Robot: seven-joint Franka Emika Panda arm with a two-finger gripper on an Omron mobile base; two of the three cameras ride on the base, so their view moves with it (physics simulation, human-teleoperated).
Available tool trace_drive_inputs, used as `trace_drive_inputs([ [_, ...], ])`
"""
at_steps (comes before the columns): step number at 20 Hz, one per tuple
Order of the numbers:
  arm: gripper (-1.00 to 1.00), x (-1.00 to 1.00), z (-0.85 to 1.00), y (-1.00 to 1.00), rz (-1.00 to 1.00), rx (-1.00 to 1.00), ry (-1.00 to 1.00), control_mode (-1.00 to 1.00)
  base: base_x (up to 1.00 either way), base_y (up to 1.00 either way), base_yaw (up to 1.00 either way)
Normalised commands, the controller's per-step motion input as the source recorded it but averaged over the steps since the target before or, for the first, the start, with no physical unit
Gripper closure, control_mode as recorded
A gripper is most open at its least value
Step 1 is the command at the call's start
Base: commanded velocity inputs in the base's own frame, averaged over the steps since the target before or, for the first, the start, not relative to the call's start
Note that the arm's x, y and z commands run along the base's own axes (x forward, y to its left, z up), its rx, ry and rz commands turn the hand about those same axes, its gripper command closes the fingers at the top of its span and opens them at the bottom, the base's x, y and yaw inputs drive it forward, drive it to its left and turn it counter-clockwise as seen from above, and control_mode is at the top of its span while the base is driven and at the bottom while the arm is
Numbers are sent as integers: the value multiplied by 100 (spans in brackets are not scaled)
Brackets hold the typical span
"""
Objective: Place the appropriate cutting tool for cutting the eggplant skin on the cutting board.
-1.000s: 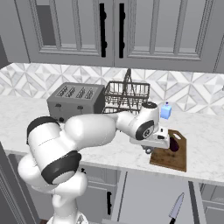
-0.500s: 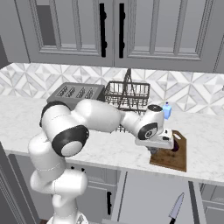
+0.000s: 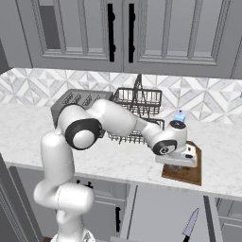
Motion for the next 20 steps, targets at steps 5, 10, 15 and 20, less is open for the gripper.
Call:
trace_drive_inputs([
  [5,100,4,-19,0,0,0,0,-100,0,0,0],
  [10,100,2,-8,0,0,0,0,-100,0,0,0],
  [15,-100,1,-9,2,0,0,0,-100,0,0,0],
  [20,-100,0,-30,14,0,0,0,-100,0,0,0],
])
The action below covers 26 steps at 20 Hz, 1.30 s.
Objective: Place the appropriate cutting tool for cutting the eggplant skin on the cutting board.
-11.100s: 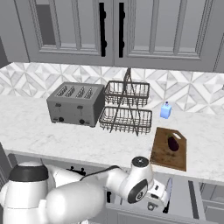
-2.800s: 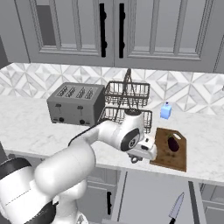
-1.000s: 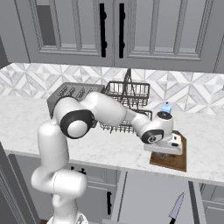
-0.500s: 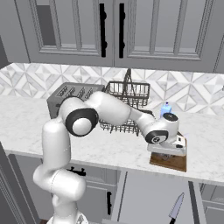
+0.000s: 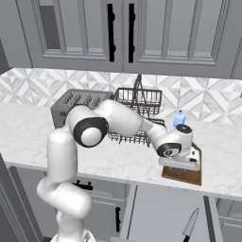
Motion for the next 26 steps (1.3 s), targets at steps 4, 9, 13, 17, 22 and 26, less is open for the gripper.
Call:
trace_drive_inputs([
  [4,-100,0,20,7,0,0,0,-100,0,0,0],
  [9,-100,-25,100,0,0,1,-1,-100,0,0,0],
  [13,-100,-89,100,0,0,0,-3,-100,0,0,0],
  [17,-100,-100,48,64,0,2,0,-100,0,0,0],
  [22,-100,-100,12,96,0,1,1,-100,0,0,0],
  [26,-100,-100,1,100,-3,0,0,-100,0,0,0],
])
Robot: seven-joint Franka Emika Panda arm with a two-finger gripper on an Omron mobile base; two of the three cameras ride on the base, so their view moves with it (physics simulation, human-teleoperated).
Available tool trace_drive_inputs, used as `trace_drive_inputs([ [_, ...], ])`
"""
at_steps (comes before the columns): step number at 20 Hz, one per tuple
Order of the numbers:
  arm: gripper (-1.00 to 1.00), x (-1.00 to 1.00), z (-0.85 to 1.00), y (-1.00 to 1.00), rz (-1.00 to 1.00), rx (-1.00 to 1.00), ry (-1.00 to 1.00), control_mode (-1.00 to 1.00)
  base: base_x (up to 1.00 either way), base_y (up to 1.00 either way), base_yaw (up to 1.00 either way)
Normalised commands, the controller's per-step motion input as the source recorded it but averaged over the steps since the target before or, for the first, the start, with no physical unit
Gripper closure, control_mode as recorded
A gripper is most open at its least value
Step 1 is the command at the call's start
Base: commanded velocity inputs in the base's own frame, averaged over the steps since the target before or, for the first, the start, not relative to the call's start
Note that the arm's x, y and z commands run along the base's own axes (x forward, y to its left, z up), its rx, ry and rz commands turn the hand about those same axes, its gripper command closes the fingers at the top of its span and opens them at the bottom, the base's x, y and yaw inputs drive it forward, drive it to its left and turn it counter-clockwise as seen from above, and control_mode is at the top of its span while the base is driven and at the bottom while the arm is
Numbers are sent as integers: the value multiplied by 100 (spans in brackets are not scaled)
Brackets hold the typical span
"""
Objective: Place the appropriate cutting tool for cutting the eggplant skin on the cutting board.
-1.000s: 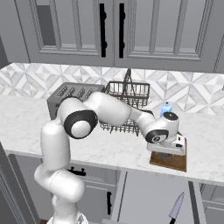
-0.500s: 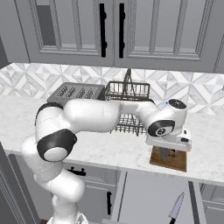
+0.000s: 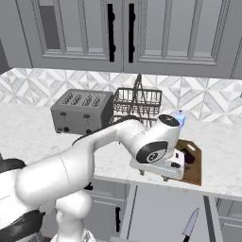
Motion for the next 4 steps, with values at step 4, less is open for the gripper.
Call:
trace_drive_inputs([
  [4,-100,-100,14,88,-11,0,0,-100,0,0,0],
])
